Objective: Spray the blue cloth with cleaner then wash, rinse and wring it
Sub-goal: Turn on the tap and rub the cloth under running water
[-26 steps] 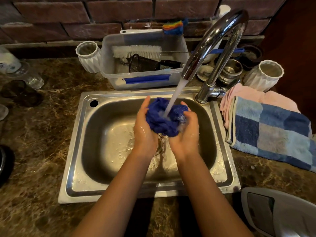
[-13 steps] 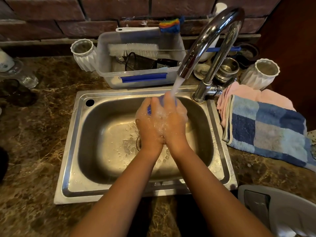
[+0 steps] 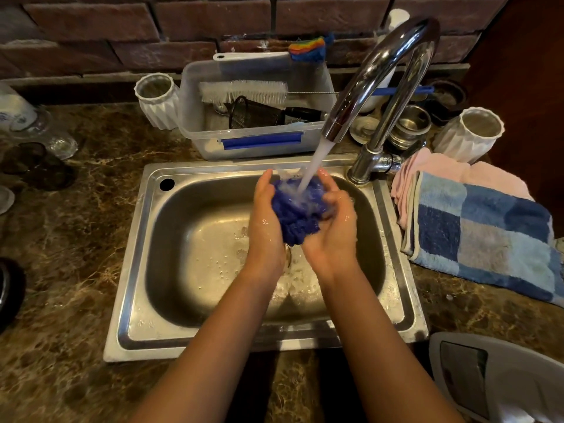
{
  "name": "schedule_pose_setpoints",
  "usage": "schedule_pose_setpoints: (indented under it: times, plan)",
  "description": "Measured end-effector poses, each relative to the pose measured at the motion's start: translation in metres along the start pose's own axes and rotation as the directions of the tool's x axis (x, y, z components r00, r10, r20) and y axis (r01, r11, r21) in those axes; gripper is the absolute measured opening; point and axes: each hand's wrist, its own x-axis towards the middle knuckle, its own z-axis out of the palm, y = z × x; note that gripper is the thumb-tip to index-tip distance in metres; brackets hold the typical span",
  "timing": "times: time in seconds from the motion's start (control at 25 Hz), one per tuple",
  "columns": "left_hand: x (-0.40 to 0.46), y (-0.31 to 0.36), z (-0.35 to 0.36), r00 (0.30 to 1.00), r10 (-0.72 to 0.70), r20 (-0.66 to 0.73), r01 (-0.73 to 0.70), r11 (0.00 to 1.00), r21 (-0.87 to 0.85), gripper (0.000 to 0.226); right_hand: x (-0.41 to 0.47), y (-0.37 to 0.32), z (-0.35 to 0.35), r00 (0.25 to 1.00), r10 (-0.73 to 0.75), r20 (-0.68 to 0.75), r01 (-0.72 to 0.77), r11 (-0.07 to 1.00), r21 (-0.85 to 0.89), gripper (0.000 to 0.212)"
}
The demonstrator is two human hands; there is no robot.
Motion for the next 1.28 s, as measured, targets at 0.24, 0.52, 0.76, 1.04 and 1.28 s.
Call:
schedule_pose_setpoints:
  times: [0.24, 0.52, 0.76, 1.04, 1.28]
  plan:
    - [0.007, -0.016, -0.006, 0.742, 0.625, 0.242, -0.609, 0.477, 0.634, 0.021, 0.0, 0.017, 0.013, 0.996, 0.086, 0.009, -0.084, 0.989, -0.124, 0.018]
    - [0.029, 0.014, 0.007, 0.979, 0.023, -0.203, 0.054, 0.929, 0.366, 0.011, -0.003, 0.016, 0.006, 0.923, -0.383, 0.045, 0.213, 0.408, -0.888, 0.019]
    - [-0.007, -0.011, -0.006, 0.901, 0.324, 0.29, -0.425, 0.796, 0.431, 0.038, 0.008, -0.001, 0.002, 0.981, 0.13, -0.143, -0.115, 0.987, 0.108, 0.032]
    - [0.009, -0.01, -0.003, 0.814, 0.529, 0.239, -0.544, 0.551, 0.633, 0.012, 0.0, 0.013, 0.01, 0.99, -0.001, -0.143, -0.066, 0.885, -0.461, 0.019]
    - [0.024, 0.01, 0.013, 0.986, 0.137, -0.095, -0.078, 0.882, 0.464, 0.013, 0.004, 0.019, 0.006, 0.937, -0.345, 0.044, 0.253, 0.589, -0.767, 0.009]
